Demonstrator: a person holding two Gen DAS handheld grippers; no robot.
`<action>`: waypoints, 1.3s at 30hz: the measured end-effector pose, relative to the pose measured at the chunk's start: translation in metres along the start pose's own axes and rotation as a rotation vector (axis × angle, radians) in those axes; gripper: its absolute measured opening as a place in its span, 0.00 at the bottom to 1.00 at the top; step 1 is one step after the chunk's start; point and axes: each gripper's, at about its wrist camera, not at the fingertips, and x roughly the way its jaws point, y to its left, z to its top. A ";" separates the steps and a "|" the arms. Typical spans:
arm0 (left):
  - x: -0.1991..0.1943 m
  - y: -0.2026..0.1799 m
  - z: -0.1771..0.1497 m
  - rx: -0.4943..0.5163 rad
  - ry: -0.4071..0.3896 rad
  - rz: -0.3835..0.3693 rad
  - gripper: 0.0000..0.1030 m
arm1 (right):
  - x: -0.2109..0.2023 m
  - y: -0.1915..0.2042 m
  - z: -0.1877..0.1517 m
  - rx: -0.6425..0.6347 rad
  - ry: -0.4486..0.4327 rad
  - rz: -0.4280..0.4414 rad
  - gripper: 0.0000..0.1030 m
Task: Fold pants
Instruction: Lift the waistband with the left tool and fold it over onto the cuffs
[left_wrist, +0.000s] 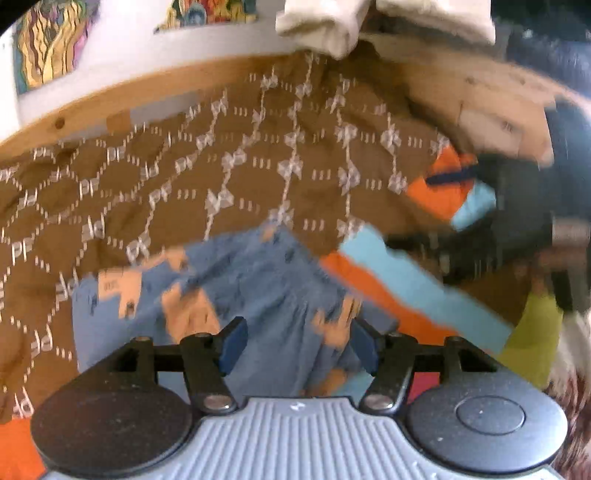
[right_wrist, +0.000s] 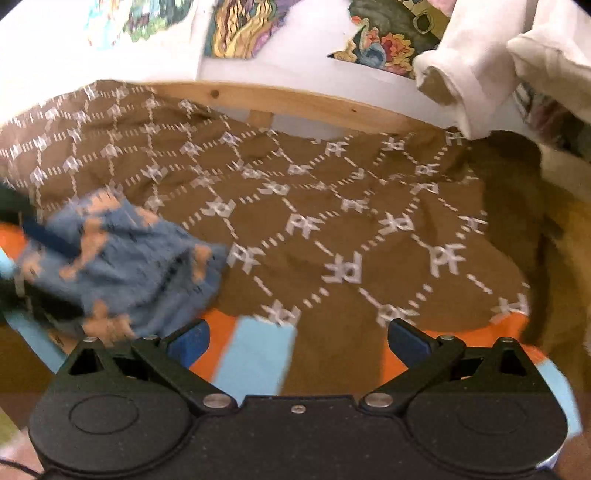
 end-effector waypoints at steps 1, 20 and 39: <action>0.003 0.001 -0.006 0.005 0.017 -0.016 0.63 | 0.004 -0.002 0.005 0.021 0.000 0.034 0.99; -0.001 -0.006 -0.022 0.101 0.014 -0.042 0.05 | 0.084 0.007 0.037 0.355 0.156 0.454 0.10; -0.040 0.047 -0.024 -0.181 -0.041 -0.064 0.60 | 0.027 0.034 0.034 0.207 0.154 0.297 0.79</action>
